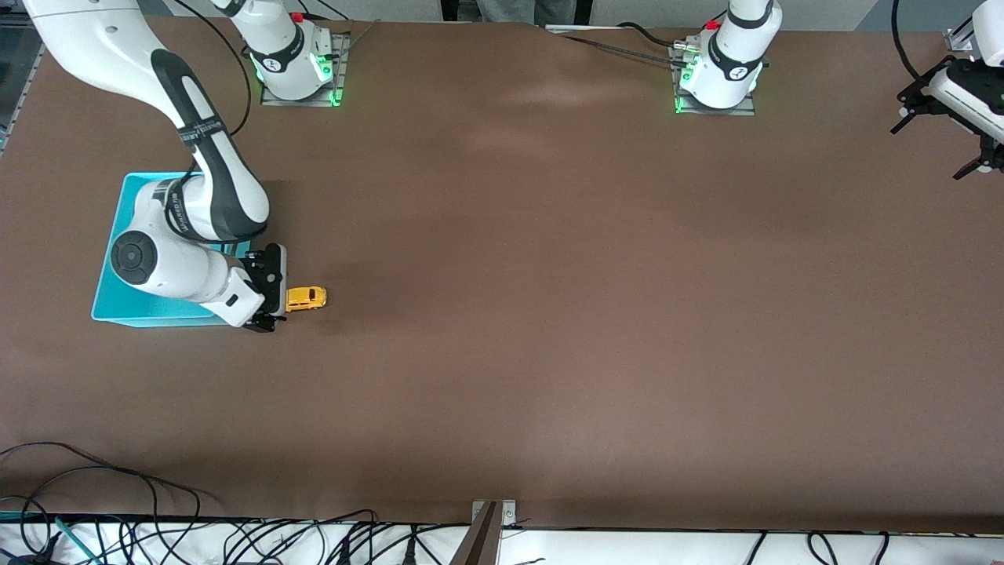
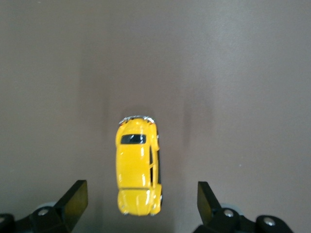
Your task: Wind up and store yellow beetle car
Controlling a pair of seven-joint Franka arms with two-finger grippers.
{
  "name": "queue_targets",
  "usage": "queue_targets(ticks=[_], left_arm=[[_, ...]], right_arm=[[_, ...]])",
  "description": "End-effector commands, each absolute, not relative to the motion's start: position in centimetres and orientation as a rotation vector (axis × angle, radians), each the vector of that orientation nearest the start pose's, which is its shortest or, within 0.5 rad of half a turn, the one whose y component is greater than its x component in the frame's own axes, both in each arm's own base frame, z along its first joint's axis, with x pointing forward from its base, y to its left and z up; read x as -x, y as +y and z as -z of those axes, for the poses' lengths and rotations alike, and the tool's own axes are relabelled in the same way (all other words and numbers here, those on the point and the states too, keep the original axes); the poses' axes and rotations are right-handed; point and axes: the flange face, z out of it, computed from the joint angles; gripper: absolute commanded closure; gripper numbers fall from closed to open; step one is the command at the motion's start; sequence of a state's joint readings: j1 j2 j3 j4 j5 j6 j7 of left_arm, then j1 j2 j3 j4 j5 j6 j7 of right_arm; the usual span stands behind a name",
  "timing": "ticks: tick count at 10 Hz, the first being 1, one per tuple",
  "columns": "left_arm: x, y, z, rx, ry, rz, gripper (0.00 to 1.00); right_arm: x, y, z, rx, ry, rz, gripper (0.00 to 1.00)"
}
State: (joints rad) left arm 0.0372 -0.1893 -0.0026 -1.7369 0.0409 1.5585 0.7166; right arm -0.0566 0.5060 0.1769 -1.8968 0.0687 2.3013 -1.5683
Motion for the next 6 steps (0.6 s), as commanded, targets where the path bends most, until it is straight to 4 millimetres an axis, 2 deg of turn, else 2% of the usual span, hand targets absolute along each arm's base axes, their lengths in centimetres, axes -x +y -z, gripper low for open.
queue_targets(ticks=[1, 4, 6], left_arm=[[-49.3, 0.1, -64.9, 3.001, 0.786, -0.026, 0.00], [-49.8, -1.8, -66.2, 3.066, 0.443, -0.007, 0.00], [-50.6, -1.7, -66.6, 3.088, 0.418, -0.040, 0.00]], right_arm=[[-62.1, 7.2, -22.0, -2.329, 2.365, -0.059, 0.00], [-61.6, 7.3, -20.5, -2.332, 2.389, -0.033, 0.00], [-61.2, 7.3, -19.9, -2.333, 2.392, -0.025, 0.00]])
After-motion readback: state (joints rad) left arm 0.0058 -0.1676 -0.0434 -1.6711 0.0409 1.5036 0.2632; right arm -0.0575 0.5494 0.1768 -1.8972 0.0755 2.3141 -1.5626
